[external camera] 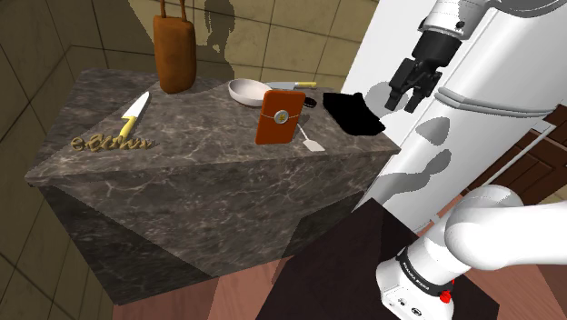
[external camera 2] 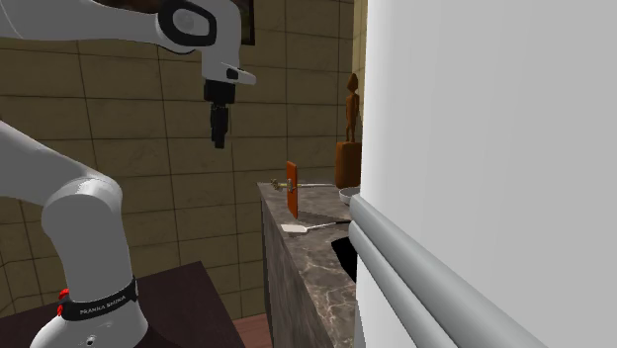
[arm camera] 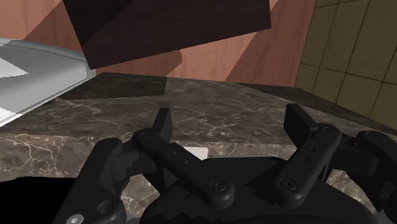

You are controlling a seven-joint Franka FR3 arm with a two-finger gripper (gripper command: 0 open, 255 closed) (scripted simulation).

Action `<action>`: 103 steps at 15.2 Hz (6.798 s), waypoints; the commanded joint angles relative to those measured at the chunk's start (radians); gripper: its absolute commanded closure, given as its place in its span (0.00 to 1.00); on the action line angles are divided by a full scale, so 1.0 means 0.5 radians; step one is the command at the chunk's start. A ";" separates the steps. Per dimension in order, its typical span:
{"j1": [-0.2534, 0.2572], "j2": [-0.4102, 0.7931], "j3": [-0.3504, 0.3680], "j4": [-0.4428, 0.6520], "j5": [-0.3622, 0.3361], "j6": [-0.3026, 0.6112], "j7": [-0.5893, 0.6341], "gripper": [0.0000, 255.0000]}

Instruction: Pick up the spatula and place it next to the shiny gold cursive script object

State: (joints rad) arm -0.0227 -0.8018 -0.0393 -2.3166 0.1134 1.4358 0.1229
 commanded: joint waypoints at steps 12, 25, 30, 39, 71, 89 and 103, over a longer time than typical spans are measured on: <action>-0.048 0.574 0.043 -0.084 -0.069 0.764 0.034 0.00; -0.109 1.464 0.048 0.251 -0.187 1.444 0.137 0.00; -0.126 1.824 0.031 0.498 -0.241 1.604 0.190 0.00; -0.130 2.018 0.026 0.497 -0.249 1.808 0.198 0.00; -0.129 1.839 0.025 0.663 -0.252 1.464 0.197 1.00; 0.180 1.951 0.255 0.977 -0.330 1.247 0.764 1.00; 0.589 2.473 0.427 1.726 -0.479 0.986 1.350 1.00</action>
State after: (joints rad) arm 0.2554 0.3989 0.1710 -1.4981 -0.1182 1.9390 0.7780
